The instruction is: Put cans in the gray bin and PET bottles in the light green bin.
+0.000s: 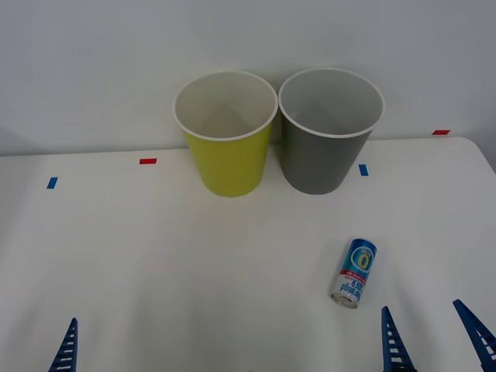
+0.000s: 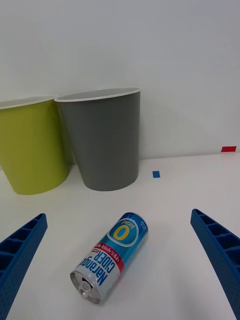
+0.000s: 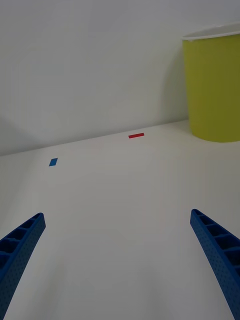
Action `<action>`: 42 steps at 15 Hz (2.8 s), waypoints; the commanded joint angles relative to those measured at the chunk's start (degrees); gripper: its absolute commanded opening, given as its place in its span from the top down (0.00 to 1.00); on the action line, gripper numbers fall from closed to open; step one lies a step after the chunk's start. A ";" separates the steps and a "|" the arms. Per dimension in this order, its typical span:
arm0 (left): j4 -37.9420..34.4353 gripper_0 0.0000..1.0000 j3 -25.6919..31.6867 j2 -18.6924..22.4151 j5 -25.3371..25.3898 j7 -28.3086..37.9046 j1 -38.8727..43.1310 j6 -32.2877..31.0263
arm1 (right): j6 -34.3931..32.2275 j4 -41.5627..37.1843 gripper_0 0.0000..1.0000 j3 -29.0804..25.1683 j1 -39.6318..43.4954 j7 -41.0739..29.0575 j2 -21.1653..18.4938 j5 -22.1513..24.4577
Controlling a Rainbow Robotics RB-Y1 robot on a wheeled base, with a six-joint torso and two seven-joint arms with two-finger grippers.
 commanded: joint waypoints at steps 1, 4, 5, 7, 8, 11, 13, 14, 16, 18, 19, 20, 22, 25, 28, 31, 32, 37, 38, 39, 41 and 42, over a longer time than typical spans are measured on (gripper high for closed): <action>0.00 0.00 0.00 0.00 0.01 0.00 0.00 0.00 | 0.00 0.00 0.00 0.00 0.00 0.00 0.00 0.00; 0.00 0.00 0.00 0.00 0.01 0.00 0.00 0.00 | 0.00 0.00 0.00 0.00 0.00 0.00 0.00 0.00; 0.00 0.00 0.00 0.00 0.01 0.00 0.00 0.00 | 0.00 0.00 0.00 0.00 0.00 0.00 0.00 0.00; 0.00 0.00 0.00 0.00 0.01 0.00 0.00 0.00 | 0.00 0.00 0.00 0.00 0.00 0.00 0.00 0.00; 0.00 0.00 0.00 0.00 0.01 0.00 0.00 0.00 | 0.00 0.00 0.00 0.00 0.00 0.00 0.00 0.00; 0.00 0.00 0.00 0.00 0.01 0.00 0.00 0.00 | 0.00 0.00 0.00 0.00 0.00 0.00 0.00 0.00; 0.00 0.00 0.00 0.00 0.01 0.00 0.00 0.00 | 0.00 0.00 0.00 0.00 0.00 0.00 0.00 0.00; 0.00 0.00 0.00 0.00 0.01 0.00 0.00 0.00 | 0.00 0.00 0.00 0.00 0.00 0.00 0.00 0.00; 0.00 0.00 0.00 0.00 0.01 0.00 0.00 0.00 | 0.00 0.00 0.00 0.00 0.00 0.00 0.00 0.00; 0.00 0.00 0.00 0.00 0.01 0.00 0.00 0.00 | 0.00 0.00 0.00 0.00 0.00 0.00 0.00 0.00; 0.00 0.00 0.00 0.00 0.01 0.00 0.00 0.00 | 0.00 0.00 0.00 0.00 0.00 0.00 0.00 0.00; 0.00 0.00 0.00 0.00 0.01 0.00 0.00 0.00 | 0.00 0.00 0.00 0.00 0.00 0.00 0.00 0.00; 0.00 0.00 0.00 0.00 0.01 0.00 0.00 0.00 | 0.00 0.00 0.00 0.00 0.00 0.00 0.00 0.00; 0.00 0.00 0.00 0.00 0.01 0.00 0.00 0.00 | 0.00 0.00 0.00 0.00 0.00 0.00 0.00 0.00; 0.00 0.00 0.00 0.00 0.01 0.00 0.00 0.00 | 0.00 0.00 0.00 0.00 0.00 0.00 0.00 0.00; 0.00 0.00 0.00 0.00 0.01 0.00 0.00 0.00 | 0.00 0.00 0.00 0.00 0.00 0.00 0.00 0.00; 0.00 0.00 0.00 0.00 0.01 0.00 0.00 0.00 | 0.00 0.00 0.00 0.00 0.00 0.00 0.00 0.00; 0.00 0.00 0.00 0.00 0.01 0.00 0.00 0.00 | 0.00 0.00 0.00 0.00 0.00 0.00 0.00 0.00; 0.00 0.00 0.00 0.00 0.01 0.00 0.00 0.00 | 0.00 0.00 0.00 0.00 0.00 0.00 0.00 0.00; 0.00 0.00 0.00 0.00 0.01 0.00 0.00 0.00 | 0.00 0.00 0.00 0.00 0.00 0.00 0.00 0.00; 0.00 0.00 0.00 0.00 0.01 0.00 0.00 0.00 | 0.00 0.00 0.00 0.00 0.00 0.00 0.00 0.00; 0.00 0.00 0.00 0.00 0.01 0.00 0.00 0.00 | 0.00 0.00 0.00 0.00 0.00 0.00 0.00 0.00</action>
